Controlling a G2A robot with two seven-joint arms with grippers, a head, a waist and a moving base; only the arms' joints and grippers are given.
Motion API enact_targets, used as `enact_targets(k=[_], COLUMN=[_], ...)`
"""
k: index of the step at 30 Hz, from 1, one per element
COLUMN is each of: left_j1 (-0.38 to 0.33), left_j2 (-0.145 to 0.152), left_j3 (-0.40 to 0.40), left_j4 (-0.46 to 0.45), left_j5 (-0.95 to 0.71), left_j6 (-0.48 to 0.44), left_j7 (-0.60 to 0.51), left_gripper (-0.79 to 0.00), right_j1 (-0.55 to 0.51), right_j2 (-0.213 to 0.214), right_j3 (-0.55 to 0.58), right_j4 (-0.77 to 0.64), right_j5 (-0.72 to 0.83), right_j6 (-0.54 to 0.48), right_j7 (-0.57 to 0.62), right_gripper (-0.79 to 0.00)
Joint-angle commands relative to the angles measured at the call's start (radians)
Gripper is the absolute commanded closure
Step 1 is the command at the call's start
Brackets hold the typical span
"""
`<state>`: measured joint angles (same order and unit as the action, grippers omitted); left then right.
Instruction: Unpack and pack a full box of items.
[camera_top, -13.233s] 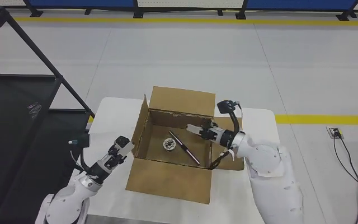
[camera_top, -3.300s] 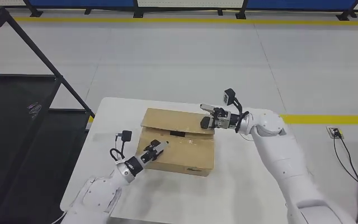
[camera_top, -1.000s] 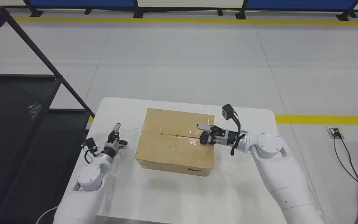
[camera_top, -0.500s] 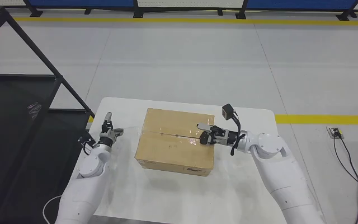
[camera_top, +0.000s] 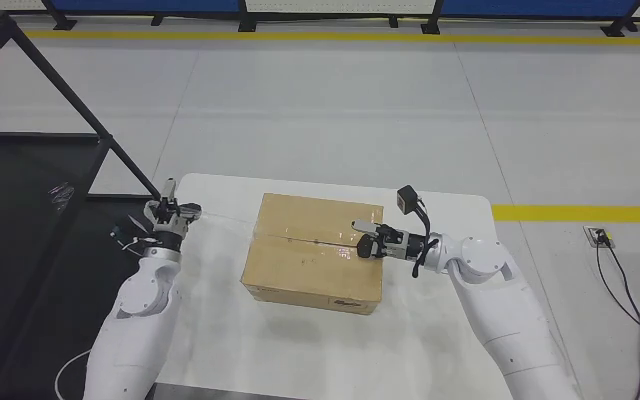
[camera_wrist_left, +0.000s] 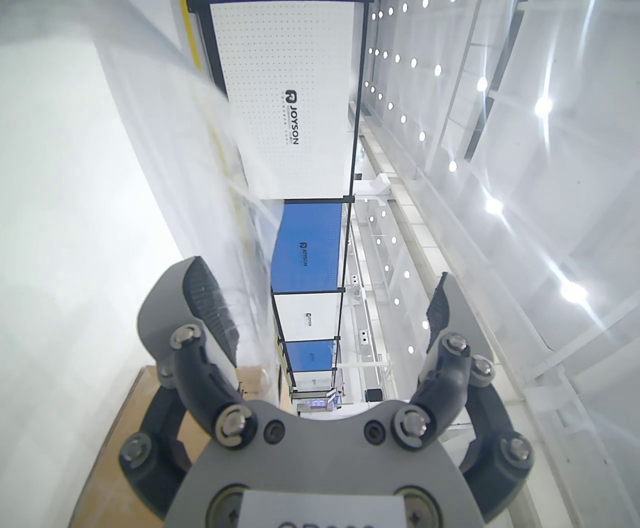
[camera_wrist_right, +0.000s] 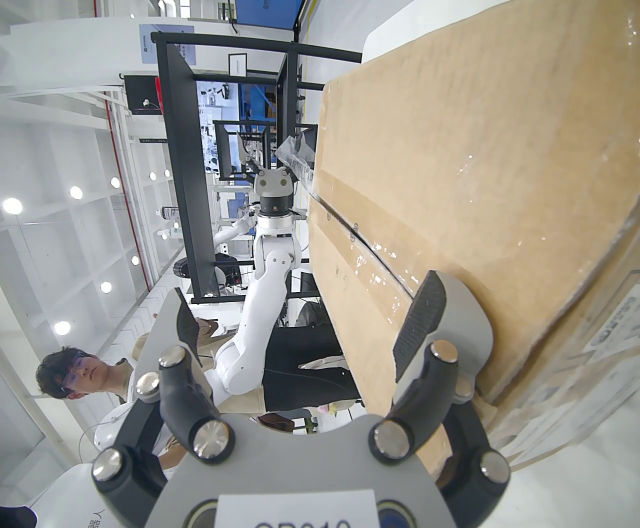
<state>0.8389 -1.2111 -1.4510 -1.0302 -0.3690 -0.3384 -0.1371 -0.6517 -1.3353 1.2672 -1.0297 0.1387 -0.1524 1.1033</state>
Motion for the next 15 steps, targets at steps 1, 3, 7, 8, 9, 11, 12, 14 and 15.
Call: enact_targets(k=[1,3,7,8,9,11,12,14,15], left_j1=[0.021,0.041,0.08,0.089,0.098,0.115,0.123,0.136,0.142], left_j2=[0.003,0.005,0.007,0.008,0.008,0.008,0.008,0.009,0.009], left_j3=[-0.008,-0.016,-0.026,-0.027,-0.029,-0.031,-0.033,-0.034,-0.034], left_j4=[-0.052,-0.104,-0.207,-0.236,-0.259,-0.308,-0.329,-0.369,-0.387], left_j5=[0.019,0.039,0.078,0.089,0.099,0.117,0.122,0.141,0.151], left_j6=[0.007,0.013,0.028,0.031,0.036,0.043,0.048,0.058,0.061], left_j7=[0.004,0.01,0.023,0.025,0.029,0.036,0.039,0.046,0.047], left_gripper=[-0.785,-0.785,-0.785,-0.785,-0.785,-0.785,-0.785,-0.785,-0.785], right_j1=[0.0,0.0,0.0,0.0,0.0,0.0,0.0,0.0,0.0], right_j2=[0.0,0.0,0.0,0.0,0.0,0.0,0.0,0.0,0.0], right_j3=[0.0,0.0,0.0,0.0,0.0,0.0,0.0,0.0,0.0], right_j4=[0.0,0.0,0.0,0.0,0.0,0.0,0.0,0.0,0.0], right_j5=[0.0,0.0,0.0,0.0,0.0,0.0,0.0,0.0,0.0], right_j6=[0.0,0.0,0.0,0.0,0.0,0.0,0.0,0.0,0.0], right_j7=[0.0,0.0,0.0,0.0,0.0,0.0,0.0,0.0,0.0], right_gripper=[-0.785,-0.785,-0.785,-0.785,-0.785,-0.785,-0.785,-0.785,-0.785])
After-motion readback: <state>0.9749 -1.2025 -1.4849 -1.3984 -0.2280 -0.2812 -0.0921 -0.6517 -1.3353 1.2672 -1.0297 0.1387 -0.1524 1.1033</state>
